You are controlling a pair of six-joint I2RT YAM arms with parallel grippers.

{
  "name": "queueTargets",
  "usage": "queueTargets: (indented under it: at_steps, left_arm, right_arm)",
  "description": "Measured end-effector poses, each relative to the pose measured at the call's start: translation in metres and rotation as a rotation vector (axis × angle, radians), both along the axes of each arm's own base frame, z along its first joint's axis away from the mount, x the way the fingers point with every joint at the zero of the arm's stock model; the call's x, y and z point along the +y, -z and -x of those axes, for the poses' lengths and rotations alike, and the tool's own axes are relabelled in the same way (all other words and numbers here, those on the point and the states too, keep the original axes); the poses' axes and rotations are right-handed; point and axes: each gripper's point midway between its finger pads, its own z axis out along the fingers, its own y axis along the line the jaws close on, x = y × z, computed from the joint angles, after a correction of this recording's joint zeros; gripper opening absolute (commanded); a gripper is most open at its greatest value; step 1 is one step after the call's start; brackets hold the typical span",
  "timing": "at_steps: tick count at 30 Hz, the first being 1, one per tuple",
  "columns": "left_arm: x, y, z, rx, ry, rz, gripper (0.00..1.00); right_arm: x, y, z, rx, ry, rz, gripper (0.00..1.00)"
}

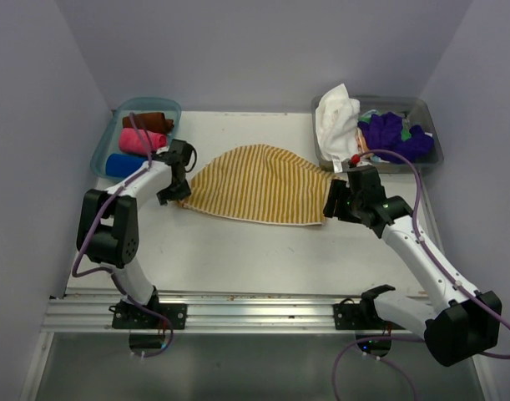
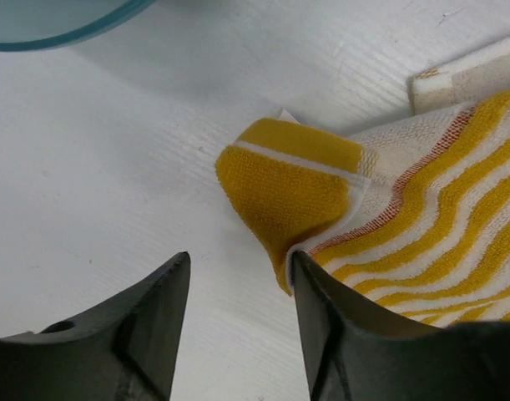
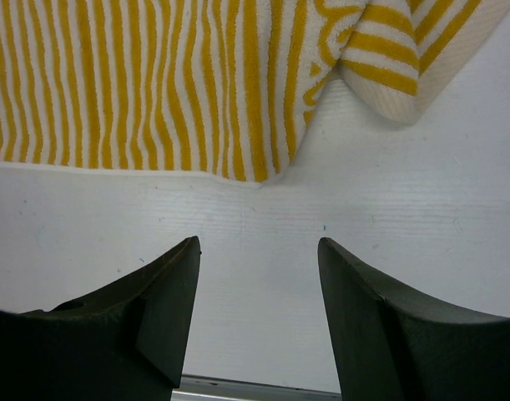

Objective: Roll the towels
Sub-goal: Flatten the towel

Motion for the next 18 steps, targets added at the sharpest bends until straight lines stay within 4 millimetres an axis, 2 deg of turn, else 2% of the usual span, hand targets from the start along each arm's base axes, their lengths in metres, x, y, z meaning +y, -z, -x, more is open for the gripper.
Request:
queueTargets:
  at_steps: [8,18]
  left_arm:
    - [-0.004,0.006,0.0,0.002,0.011,0.029,0.6]
    - [-0.01,0.013,-0.001,0.015,0.031,0.001,0.56]
  right_arm:
    - [-0.001,0.006,0.003,0.014,0.0,0.005,0.62]
    - [-0.001,0.006,0.003,0.015,0.0,0.005,0.62]
